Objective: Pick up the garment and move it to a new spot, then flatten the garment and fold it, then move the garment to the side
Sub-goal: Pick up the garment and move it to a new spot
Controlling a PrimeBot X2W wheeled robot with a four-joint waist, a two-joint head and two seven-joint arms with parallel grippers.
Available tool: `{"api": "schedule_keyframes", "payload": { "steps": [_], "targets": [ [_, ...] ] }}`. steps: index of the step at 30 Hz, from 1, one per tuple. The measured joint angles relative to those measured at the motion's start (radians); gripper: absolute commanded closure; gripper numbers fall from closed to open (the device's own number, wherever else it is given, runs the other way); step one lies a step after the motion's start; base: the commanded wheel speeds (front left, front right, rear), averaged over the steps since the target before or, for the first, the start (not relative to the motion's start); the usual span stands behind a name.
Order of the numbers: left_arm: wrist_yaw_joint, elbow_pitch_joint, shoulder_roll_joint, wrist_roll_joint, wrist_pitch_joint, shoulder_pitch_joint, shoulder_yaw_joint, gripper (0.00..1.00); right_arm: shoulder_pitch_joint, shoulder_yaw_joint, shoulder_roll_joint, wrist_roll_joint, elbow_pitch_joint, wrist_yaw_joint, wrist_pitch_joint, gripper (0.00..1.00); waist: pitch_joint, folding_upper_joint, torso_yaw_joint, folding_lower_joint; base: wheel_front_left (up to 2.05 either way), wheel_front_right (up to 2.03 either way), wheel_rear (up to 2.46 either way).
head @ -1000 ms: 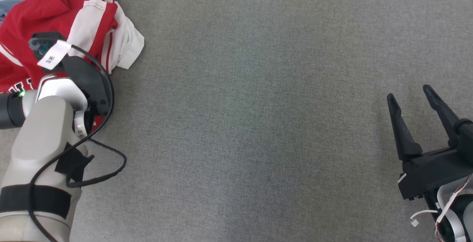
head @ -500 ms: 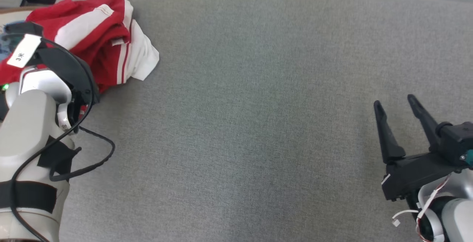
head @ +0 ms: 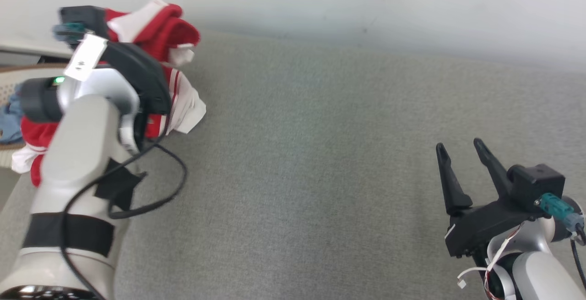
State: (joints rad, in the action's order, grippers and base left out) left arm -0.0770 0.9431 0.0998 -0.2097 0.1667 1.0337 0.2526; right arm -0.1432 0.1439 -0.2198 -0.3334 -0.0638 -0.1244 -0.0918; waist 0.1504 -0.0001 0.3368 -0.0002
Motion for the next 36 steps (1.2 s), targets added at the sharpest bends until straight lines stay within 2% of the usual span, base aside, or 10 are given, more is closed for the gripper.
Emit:
{"api": "schedule_keyframes", "payload": {
  "steps": [4, 12, 19, 24, 29, 36],
  "targets": [
    [0.019, -0.008, -0.051, -0.003, 0.000, -0.004, 0.016, 1.00, 0.023, 0.007, 0.015, -0.001, 0.026, 0.000, 0.011, 0.00, -0.053, 0.0000, -0.026, 0.0000, 0.00, 0.00, 0.00],
    [0.060, -0.058, -0.072, -0.021, 0.015, -0.046, 0.051, 1.00, 0.060, 0.030, 0.033, -0.001, 0.020, 0.000, 0.018, 0.00, -0.116, 0.0000, -0.124, -0.0001, 0.00, 0.00, 0.00],
    [0.079, -0.140, -0.079, -0.054, 0.035, -0.074, 0.118, 1.00, 0.065, 0.039, 0.036, -0.001, -0.004, 0.000, 0.019, 0.00, -0.137, 0.0000, -0.219, 0.0000, 0.00, 0.00, 0.00],
    [0.075, -0.260, -0.070, -0.141, 0.051, -0.119, 0.262, 1.00, 0.058, 0.051, 0.045, -0.001, -0.007, 0.000, 0.019, 0.00, -0.134, 0.0000, -0.286, 0.0001, 0.00, 0.00, 0.00],
    [0.037, -0.356, -0.071, -0.214, 0.074, -0.159, 0.396, 1.00, 0.050, 0.051, 0.048, -0.001, -0.012, 0.001, 0.019, 0.00, -0.118, 0.0000, -0.352, 0.0001, 0.00, 0.00, 0.00],
    [0.004, -0.378, -0.069, -0.276, 0.109, -0.175, 0.514, 1.00, 0.023, 0.037, 0.046, -0.005, -0.012, 0.001, 0.023, 0.00, -0.075, 0.0001, -0.428, 0.0001, 0.00, 0.00, 0.00]
  ]
}}
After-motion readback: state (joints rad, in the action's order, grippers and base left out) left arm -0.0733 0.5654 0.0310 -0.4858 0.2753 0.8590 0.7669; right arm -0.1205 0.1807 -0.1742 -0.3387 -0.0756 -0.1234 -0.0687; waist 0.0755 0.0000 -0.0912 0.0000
